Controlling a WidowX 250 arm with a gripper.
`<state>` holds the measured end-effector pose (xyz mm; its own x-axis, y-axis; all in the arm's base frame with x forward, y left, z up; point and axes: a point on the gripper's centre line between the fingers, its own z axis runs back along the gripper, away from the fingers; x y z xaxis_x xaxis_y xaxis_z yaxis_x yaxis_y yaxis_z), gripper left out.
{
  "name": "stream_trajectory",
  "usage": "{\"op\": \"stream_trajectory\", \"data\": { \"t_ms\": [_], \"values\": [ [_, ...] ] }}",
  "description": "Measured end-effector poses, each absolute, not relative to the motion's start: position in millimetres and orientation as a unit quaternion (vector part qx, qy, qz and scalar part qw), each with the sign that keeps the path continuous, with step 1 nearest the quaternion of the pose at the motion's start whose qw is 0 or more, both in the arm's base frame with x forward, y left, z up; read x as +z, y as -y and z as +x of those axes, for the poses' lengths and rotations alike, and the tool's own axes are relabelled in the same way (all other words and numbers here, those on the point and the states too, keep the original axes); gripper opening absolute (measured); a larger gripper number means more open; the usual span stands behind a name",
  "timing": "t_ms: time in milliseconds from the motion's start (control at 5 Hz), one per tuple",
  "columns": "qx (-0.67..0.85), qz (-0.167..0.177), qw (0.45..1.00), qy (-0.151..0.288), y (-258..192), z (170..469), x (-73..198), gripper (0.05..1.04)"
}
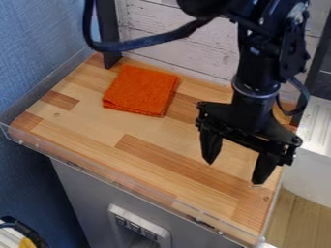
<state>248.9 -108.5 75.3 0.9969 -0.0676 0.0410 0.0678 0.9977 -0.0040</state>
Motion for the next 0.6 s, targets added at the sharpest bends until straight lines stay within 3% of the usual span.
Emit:
{"op": "stream_trajectory", "data": {
  "t_ms": [600],
  "values": [
    [-0.033, -0.012, 0.999, 0.012, 111, 262, 69, 0.998]
  ]
}}
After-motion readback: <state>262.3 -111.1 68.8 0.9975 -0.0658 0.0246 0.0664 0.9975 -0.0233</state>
